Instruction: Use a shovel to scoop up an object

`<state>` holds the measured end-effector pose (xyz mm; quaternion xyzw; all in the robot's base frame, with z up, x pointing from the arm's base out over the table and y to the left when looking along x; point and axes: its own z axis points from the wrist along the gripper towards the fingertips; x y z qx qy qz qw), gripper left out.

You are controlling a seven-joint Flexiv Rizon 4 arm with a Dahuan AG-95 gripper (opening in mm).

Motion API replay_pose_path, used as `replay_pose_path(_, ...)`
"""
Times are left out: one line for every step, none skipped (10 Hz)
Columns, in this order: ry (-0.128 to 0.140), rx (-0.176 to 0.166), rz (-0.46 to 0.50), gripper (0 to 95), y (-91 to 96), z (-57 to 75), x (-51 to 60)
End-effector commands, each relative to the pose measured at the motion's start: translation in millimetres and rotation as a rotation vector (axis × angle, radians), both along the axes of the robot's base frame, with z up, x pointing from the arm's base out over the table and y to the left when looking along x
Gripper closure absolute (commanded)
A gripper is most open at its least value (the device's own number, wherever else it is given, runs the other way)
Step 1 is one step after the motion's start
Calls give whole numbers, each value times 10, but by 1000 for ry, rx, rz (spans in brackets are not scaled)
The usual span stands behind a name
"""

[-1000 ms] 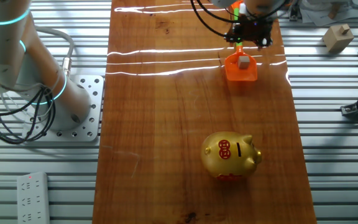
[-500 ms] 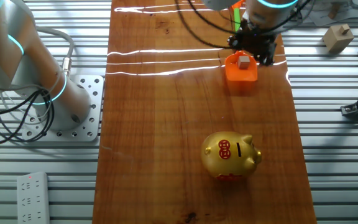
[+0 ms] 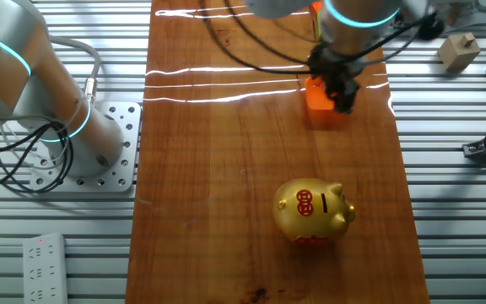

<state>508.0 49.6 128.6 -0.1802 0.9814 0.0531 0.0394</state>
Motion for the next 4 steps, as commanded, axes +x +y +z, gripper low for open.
replay_pose_path(17, 13, -216, 380, -347, 109, -592)
replay_pose_path(18, 14, -214, 380, -350, 110, -617)
replay_pose_path(21, 14, -206, 380, -348, 113, -625)
replay_pose_path(21, 16, -202, 380, -343, 109, -620)
